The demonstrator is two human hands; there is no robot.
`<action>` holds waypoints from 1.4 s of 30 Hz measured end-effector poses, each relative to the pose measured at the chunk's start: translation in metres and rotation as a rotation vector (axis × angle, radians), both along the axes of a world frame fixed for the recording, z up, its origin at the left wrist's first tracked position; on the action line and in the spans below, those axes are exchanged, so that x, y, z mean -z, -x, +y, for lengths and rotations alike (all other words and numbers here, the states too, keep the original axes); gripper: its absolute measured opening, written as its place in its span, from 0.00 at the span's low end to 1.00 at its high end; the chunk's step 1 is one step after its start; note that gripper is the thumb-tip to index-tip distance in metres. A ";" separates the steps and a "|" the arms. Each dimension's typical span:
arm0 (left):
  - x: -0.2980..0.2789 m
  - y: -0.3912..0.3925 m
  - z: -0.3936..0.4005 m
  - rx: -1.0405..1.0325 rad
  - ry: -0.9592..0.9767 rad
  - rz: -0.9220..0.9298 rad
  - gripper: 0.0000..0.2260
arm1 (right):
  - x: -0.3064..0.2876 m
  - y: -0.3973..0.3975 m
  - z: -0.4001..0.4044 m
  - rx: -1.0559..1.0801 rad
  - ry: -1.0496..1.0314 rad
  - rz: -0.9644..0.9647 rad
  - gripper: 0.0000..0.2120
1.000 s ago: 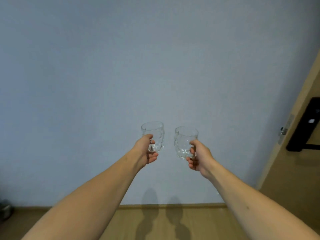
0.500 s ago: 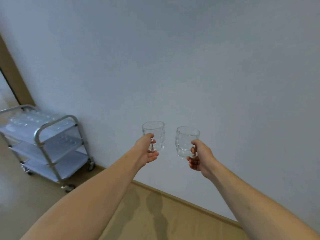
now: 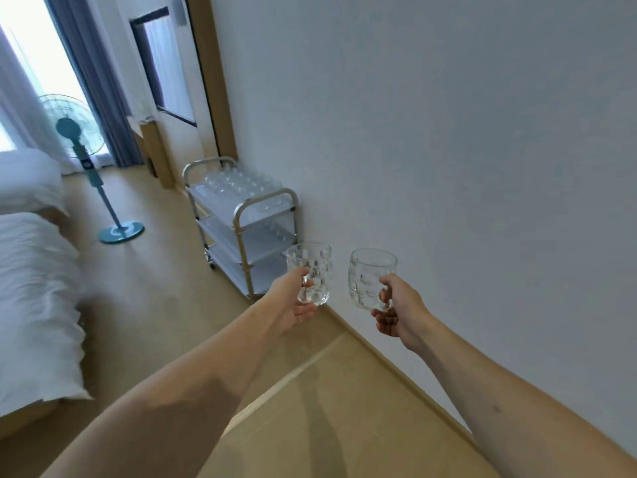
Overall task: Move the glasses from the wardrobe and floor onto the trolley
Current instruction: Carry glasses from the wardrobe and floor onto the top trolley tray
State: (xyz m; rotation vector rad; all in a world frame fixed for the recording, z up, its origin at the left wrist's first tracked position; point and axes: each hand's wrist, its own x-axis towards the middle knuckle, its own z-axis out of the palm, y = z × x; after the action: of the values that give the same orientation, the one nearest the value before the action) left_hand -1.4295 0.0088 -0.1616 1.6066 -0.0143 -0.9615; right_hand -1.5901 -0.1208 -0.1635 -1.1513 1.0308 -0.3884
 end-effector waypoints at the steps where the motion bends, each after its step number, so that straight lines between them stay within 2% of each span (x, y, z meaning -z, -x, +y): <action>1: 0.002 -0.014 0.008 -0.039 -0.005 0.007 0.14 | 0.001 -0.019 0.002 -0.036 -0.006 0.005 0.16; 12: 0.004 -0.190 0.044 -0.390 -0.015 -0.006 0.14 | 0.003 -0.246 -0.010 -0.412 0.013 0.001 0.17; 18: -0.003 -0.255 0.042 -0.487 -0.027 -0.023 0.14 | -0.002 -0.332 -0.025 -0.522 0.013 -0.034 0.17; 33: 0.020 -0.383 0.073 -0.609 -0.003 0.032 0.13 | 0.019 -0.497 0.009 -0.624 0.018 0.036 0.16; 42: 0.024 -0.515 0.110 -0.588 -0.015 0.018 0.13 | 0.027 -0.627 0.056 -0.625 -0.020 0.032 0.17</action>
State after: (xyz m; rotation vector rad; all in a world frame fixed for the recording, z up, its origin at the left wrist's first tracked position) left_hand -0.9143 0.1186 -0.1861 1.4889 0.4545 -0.5169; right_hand -0.9627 -0.0651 -0.1905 -1.3940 0.6509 0.1367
